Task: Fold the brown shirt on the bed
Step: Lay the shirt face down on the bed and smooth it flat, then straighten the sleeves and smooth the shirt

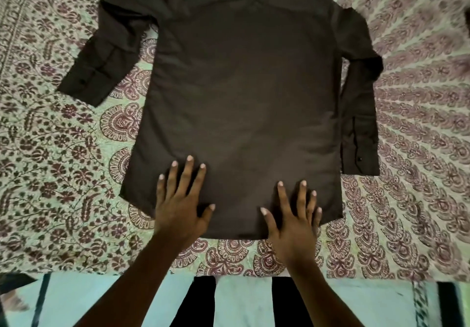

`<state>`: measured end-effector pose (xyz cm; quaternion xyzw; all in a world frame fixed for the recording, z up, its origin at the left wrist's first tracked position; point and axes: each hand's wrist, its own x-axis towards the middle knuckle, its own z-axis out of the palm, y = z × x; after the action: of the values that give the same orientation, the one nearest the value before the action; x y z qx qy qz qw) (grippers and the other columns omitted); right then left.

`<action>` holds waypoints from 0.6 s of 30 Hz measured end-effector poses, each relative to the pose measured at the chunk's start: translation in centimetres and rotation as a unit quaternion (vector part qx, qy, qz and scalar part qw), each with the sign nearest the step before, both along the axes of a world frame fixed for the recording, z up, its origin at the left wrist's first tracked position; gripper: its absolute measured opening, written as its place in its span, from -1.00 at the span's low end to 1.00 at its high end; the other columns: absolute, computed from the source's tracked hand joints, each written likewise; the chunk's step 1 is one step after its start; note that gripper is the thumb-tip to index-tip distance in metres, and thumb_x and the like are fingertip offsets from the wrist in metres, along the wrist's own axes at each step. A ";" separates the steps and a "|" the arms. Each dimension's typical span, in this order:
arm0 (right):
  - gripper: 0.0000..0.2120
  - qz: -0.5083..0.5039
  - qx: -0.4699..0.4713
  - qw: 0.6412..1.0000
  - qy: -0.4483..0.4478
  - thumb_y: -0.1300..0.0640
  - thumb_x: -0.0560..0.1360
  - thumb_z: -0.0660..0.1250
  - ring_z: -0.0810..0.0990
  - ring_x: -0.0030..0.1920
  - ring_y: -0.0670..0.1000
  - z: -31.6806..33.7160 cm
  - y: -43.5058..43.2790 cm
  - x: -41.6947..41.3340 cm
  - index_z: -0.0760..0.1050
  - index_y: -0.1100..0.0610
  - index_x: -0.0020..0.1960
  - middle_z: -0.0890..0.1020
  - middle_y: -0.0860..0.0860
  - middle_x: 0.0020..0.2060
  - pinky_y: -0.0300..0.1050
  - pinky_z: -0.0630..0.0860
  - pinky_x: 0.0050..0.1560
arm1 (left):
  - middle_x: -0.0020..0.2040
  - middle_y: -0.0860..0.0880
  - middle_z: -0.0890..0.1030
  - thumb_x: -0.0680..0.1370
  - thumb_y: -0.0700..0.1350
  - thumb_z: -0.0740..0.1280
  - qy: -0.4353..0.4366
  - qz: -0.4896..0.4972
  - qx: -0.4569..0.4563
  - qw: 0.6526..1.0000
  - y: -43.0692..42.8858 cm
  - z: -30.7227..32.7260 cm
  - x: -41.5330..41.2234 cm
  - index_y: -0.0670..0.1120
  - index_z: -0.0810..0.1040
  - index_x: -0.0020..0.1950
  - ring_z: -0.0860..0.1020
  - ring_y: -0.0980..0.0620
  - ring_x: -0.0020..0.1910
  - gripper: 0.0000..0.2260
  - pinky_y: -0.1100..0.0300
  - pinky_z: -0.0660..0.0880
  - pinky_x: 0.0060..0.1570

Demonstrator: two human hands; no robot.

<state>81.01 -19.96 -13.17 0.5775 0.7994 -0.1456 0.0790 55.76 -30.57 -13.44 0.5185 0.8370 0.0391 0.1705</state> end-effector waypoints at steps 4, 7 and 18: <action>-0.38 0.078 0.040 0.995 0.054 -0.31 0.66 0.09 -0.13 0.70 0.17 -0.1 4.8 -1.6 0.08 -0.23 0.67 -0.10 0.02 0.71 0.26 0.03 0.63 | 0.73 0.03 -0.10 0.61 0.33 0.15 -0.015 -0.113 0.012 0.993 3.4 -0.4 3.6 0.16 -0.02 0.71 -0.02 -0.16 0.70 -0.27 -0.31 0.10 0.57; -0.39 0.075 0.029 0.996 0.045 -0.34 0.66 0.05 -0.11 0.70 0.14 -1.4 7.2 0.5 0.04 -0.26 0.67 -0.09 -0.01 0.71 0.26 0.07 0.63 | 0.73 -0.05 -0.17 0.60 0.37 0.15 -0.008 -0.150 -0.017 0.988 3.9 -1.1 6.4 0.16 -0.08 0.71 -0.09 -0.21 0.70 -0.23 -0.36 0.06 0.57; -0.39 0.021 -0.015 0.996 0.086 -0.24 0.66 0.12 0.07 0.68 0.11 0.2 7.0 12.5 0.13 -0.15 0.67 0.08 0.00 0.70 0.22 0.11 0.63 | 0.73 0.02 -0.11 0.60 0.25 0.24 -0.038 -0.242 -0.031 0.969 9.5 0.4 15.6 0.11 0.05 0.71 -0.05 -0.19 0.70 -0.26 -0.39 0.11 0.54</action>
<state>93.51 -12.96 -12.93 0.5443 0.8133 -0.2048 0.0213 71.33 -21.08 -13.03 0.6979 0.6806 -0.0101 0.2226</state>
